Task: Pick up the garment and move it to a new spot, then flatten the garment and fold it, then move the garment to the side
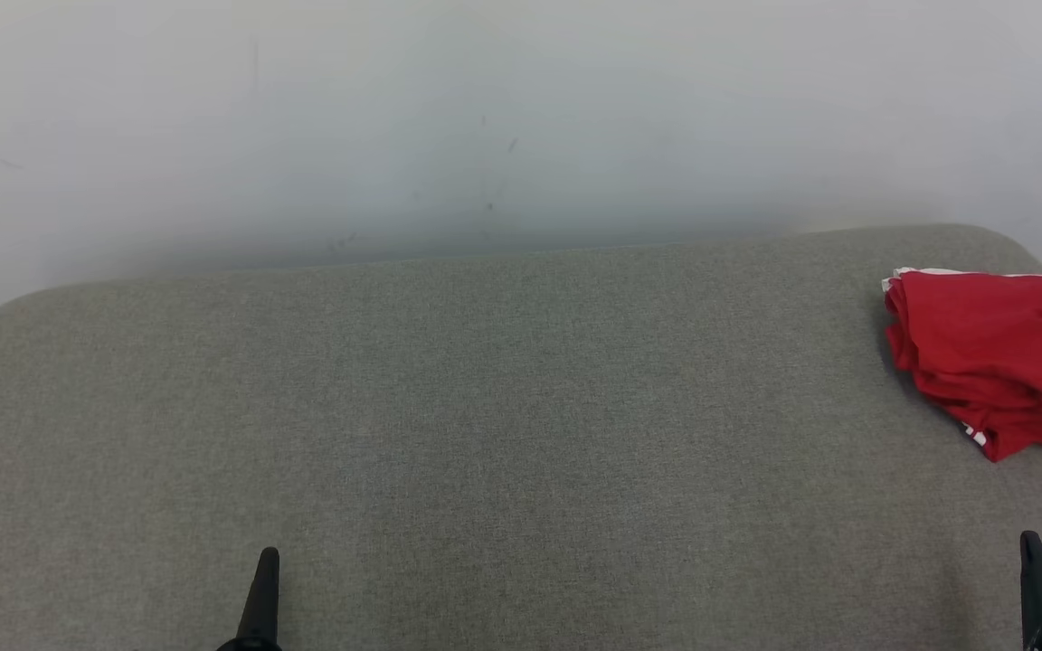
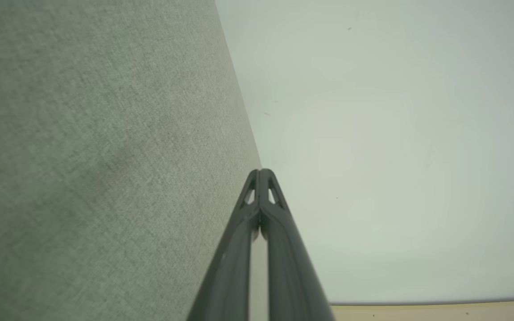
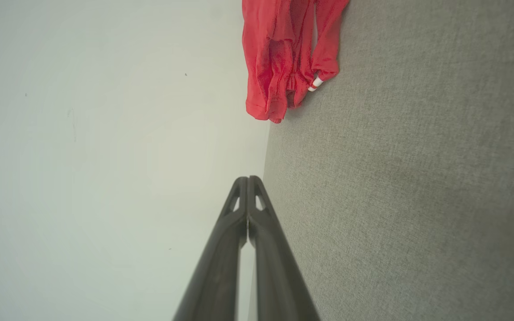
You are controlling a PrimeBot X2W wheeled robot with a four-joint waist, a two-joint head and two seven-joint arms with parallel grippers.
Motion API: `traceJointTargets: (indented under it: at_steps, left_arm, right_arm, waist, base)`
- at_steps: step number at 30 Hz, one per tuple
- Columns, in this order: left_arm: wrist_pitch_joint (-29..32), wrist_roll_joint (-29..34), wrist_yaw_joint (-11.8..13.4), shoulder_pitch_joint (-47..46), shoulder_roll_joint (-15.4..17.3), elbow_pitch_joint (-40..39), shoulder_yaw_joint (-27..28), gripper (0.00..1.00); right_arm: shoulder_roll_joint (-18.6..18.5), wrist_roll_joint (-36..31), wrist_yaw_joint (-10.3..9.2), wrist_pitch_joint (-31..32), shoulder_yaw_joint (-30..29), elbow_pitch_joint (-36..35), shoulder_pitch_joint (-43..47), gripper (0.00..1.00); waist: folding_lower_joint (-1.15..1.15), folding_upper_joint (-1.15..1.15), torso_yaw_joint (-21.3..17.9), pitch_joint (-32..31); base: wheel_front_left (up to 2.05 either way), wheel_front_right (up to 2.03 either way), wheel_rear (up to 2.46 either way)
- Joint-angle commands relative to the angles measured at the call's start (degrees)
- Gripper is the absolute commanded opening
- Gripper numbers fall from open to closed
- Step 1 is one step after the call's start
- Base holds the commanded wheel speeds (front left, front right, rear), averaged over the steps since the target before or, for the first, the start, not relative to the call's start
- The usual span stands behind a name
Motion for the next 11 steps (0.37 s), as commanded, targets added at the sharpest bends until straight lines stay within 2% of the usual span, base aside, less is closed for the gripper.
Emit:
traceJointTargets:
  at_steps: [1, 11]
  left_arm:
    - [0.3, -1.25, -0.38, -1.3, 0.3, 0.25, -0.04, 0.0]
    - [0.9, -5.01, -0.7, -2.1, 0.3, 1.17, -0.22, 0.0]
  right_arm:
    - [-0.48, 1.31, 0.02, 0.3, -0.35, -0.1, -0.58, 0.0]
    - [-0.73, 5.24, 0.02, 0.86, -1.02, 0.05, -0.8, 0.0]
  waist:
    - [0.0, 0.0, 0.01, 0.05]
    - [0.0, 0.0, 0.05, 0.34]
  base:
    - [0.0, 0.0, 0.0]
    - [0.0, 0.0, 0.0]
